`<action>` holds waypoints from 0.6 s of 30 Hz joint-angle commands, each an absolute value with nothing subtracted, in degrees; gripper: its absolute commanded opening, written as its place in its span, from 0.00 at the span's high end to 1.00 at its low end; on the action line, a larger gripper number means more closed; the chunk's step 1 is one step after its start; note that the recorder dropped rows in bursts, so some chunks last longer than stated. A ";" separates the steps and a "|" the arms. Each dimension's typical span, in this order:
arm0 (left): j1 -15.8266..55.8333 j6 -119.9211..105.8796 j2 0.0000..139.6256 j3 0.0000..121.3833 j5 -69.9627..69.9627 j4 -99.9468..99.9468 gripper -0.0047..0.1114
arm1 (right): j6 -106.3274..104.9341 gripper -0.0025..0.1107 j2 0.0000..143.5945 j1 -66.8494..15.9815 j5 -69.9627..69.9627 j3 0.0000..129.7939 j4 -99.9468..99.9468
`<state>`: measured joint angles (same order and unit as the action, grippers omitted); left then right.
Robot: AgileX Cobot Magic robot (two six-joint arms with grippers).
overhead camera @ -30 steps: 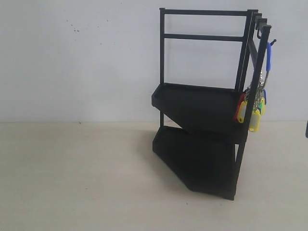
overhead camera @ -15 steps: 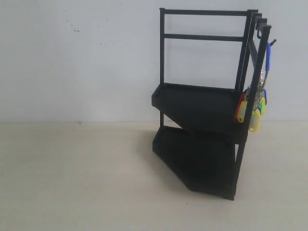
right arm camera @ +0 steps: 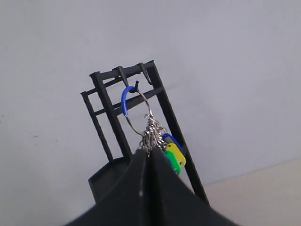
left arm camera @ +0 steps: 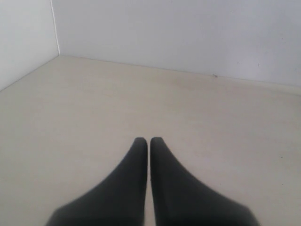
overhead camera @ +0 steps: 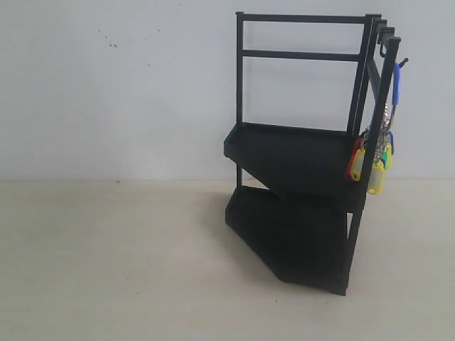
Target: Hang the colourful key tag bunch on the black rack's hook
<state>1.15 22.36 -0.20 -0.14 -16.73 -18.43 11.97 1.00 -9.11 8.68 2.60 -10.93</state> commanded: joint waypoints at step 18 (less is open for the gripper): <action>1.22 22.95 0.00 0.00 -16.53 -18.41 0.92 | 3.17 0.98 0.00 -7.86 -7.33 0.00 -6.38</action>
<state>1.15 22.36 -0.20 -0.14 -16.73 -18.43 5.50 0.26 -8.06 -3.23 0.21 -10.08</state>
